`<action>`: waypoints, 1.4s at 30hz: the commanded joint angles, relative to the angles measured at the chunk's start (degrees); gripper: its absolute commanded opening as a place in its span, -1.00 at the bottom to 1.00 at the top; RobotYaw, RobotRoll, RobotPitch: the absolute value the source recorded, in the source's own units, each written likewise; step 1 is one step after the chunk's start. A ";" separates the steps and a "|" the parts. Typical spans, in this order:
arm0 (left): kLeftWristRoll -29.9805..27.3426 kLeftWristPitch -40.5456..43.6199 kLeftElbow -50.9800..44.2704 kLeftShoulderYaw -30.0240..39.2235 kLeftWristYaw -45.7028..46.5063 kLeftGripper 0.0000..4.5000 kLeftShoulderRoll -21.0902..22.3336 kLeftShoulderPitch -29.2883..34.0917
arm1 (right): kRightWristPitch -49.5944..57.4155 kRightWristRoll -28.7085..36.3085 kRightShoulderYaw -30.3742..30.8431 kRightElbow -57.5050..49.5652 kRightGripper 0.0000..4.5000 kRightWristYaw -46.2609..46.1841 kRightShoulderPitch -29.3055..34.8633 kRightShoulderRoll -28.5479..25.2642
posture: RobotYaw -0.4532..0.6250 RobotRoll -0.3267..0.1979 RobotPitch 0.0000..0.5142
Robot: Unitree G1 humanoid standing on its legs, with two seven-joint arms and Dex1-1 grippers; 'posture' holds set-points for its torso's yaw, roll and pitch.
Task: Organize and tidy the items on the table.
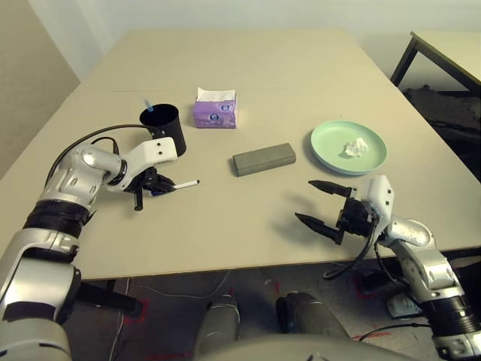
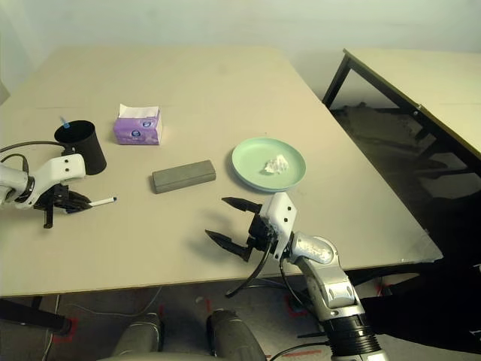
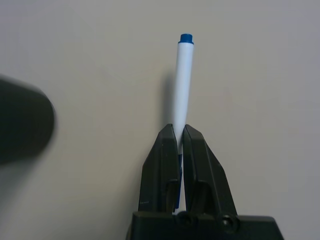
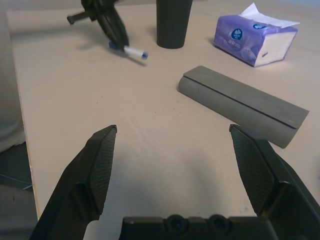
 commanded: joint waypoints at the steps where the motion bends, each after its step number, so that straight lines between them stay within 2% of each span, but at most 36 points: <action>1: -9.25 8.64 -11.34 9.12 1.83 -0.99 0.28 4.40 | 0.10 -0.69 -0.02 0.11 1.00 -0.09 0.06 -0.41 | -0.26 0.25 -0.72; 4: -16.00 14.80 -19.23 17.99 7.10 -0.99 -1.37 8.76 | 0.34 -0.37 0.00 0.01 1.00 0.03 -0.05 -0.43 | -0.22 0.25 -0.71; 7: -19.46 15.42 -23.10 24.88 14.37 -0.99 -5.25 11.67 | 0.64 0.18 0.28 -0.11 1.00 0.37 -0.16 -0.11 | -0.20 0.25 -0.71; 11: -24.63 16.51 -26.04 31.98 23.22 -0.99 -11.51 13.30 | 0.20 2.01 1.11 -0.82 1.00 3.74 -0.11 -0.17 | -0.16 0.25 -0.71; 14: -25.71 16.47 -26.71 34.94 29.97 -0.99 -15.09 13.70 | -0.19 2.17 1.36 -0.88 1.00 5.71 -0.12 -0.49 | -0.15 0.25 -0.72; 23: -22.80 11.64 -23.75 32.99 42.83 -0.99 -20.13 9.09 | 1.26 1.06 -0.73 1.36 1.00 0.82 -2.26 1.37 | -0.13 0.25 -0.78; 30: -17.82 0.83 -8.48 30.29 46.84 -0.99 -21.21 -1.17 | 0.78 0.17 -0.31 1.76 1.00 -1.05 -2.65 1.72 | -0.15 0.25 -0.78; 42: -14.88 -13.41 13.95 26.64 45.72 -0.99 -22.42 -12.09 | 0.07 -0.80 -0.28 1.06 1.00 -1.52 -1.55 1.25 | -0.21 0.25 -0.75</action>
